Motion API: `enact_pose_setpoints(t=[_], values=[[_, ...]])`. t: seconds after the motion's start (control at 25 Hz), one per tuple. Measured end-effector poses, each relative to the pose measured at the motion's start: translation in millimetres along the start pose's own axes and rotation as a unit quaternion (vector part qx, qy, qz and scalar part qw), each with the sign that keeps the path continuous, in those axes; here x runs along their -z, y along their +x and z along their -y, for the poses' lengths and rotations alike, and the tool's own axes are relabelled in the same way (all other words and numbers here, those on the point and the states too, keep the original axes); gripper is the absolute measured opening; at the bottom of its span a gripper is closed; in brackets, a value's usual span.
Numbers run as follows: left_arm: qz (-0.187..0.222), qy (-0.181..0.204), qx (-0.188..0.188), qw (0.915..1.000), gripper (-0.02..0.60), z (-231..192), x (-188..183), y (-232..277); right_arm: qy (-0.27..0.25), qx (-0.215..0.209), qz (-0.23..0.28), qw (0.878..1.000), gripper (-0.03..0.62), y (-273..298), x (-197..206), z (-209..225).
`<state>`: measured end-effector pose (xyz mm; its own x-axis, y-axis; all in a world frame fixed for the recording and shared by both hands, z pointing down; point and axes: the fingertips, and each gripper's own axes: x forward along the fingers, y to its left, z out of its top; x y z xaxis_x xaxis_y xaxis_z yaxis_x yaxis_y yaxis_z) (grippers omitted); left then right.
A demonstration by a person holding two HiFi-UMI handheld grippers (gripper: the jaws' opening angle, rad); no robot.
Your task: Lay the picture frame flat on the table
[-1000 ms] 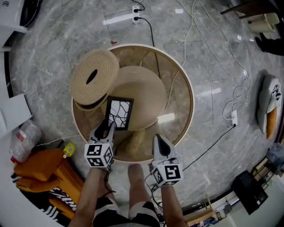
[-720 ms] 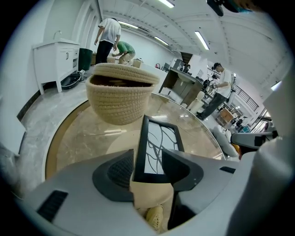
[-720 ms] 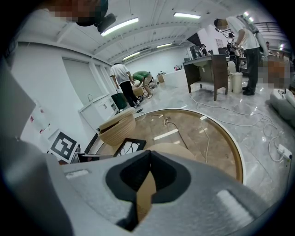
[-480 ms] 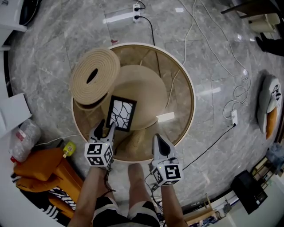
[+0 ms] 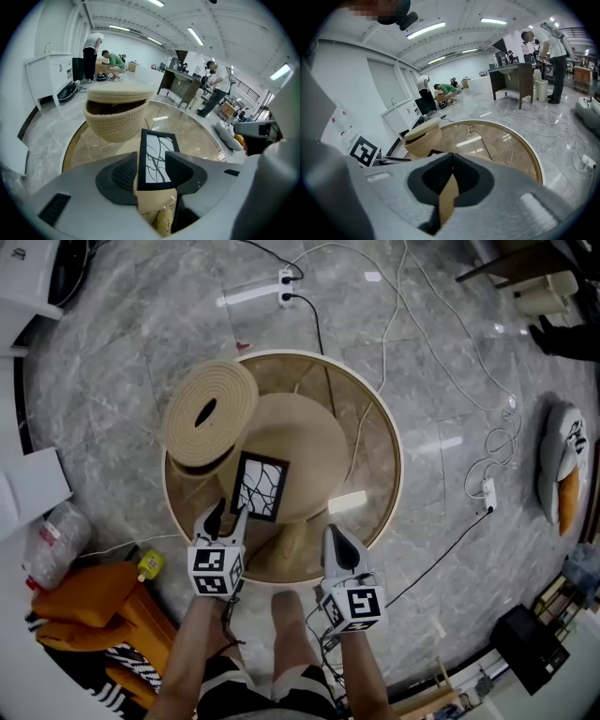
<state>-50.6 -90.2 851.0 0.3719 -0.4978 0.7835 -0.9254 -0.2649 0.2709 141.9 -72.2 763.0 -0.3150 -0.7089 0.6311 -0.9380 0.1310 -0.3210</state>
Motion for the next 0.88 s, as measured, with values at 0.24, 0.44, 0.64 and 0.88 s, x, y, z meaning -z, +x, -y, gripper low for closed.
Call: enact_pose_setpoints(t=[0.24,0.44,0.64,0.88], values=[[0.015,0.024,0.004,0.9996,0.193,11,-32,-31,-0.013,0.000,0.017,1.000,-0.002,-18,-31,-15],[0.039,0.040,0.005,0.9984,0.178,20,-62,-62,-0.021,-0.001,0.039,0.999,-0.002,-36,-63,-32],[0.063,0.068,0.003,0.9957,0.152,29,-88,-90,-0.033,-0.004,0.057,0.998,-0.001,-49,-88,-48],[0.088,0.078,0.006,0.9931,0.129,38,-119,-128,-0.048,-0.008,0.084,0.995,-0.002,-65,-120,-69]])
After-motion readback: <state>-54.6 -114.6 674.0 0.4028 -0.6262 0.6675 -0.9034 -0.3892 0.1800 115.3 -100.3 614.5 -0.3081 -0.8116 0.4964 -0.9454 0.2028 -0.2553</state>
